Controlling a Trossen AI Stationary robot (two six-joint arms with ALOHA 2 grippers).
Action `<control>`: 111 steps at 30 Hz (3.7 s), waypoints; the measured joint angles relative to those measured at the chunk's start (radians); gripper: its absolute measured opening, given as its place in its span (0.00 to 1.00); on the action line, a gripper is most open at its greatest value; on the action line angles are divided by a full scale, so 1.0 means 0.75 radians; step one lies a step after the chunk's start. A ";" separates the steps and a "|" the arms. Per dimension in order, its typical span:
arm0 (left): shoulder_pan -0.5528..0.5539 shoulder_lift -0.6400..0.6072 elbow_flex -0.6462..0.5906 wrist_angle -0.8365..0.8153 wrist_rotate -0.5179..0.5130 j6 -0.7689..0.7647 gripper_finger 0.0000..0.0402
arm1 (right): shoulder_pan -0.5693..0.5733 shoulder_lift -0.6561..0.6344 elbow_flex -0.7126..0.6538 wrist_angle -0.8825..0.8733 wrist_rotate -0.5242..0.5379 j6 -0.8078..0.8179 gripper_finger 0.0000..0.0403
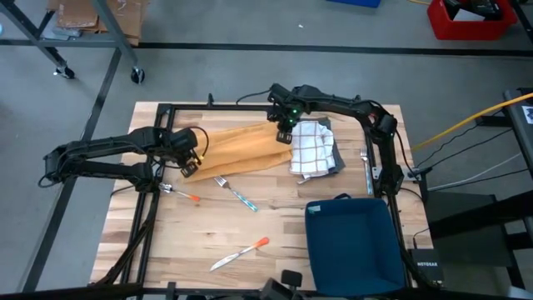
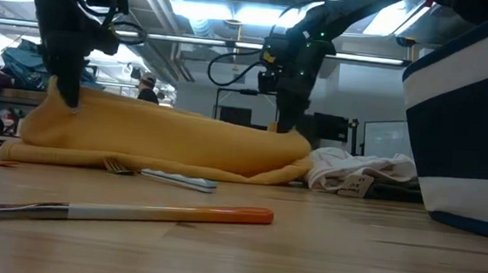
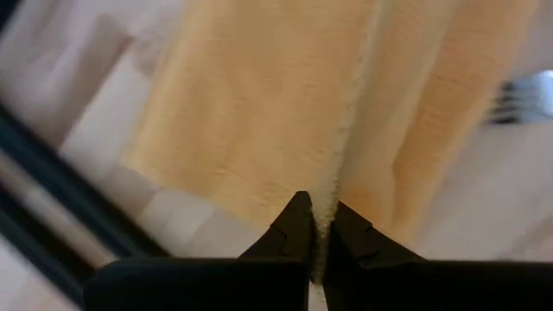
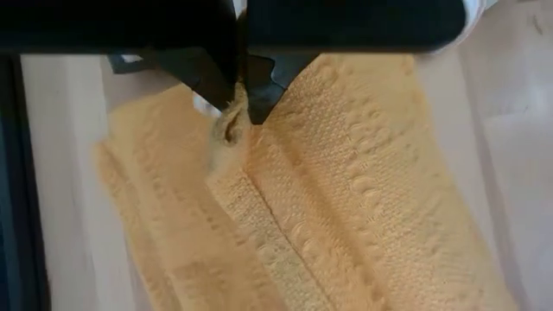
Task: Fold towel
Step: Fold the orange towel
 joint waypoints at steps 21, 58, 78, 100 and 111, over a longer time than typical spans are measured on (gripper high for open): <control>0.004 0.158 0.000 0.016 -0.335 -0.313 0.32 | 0.002 0.141 -0.001 0.022 0.256 0.011 0.23; 0.004 0.246 -0.170 0.270 -0.145 -0.414 0.17 | 0.174 0.152 0.163 -0.156 0.126 0.291 0.26; -0.092 0.244 -0.352 0.408 0.494 -0.501 0.05 | 0.183 0.179 -0.180 0.380 0.297 0.334 0.26; -0.758 0.250 -0.356 1.203 0.628 -0.870 0.05 | 0.185 0.193 -0.171 0.445 0.179 0.720 0.26; -0.698 0.250 -0.330 1.254 0.293 -0.666 0.05 | 0.213 0.198 0.098 0.441 0.028 0.726 0.26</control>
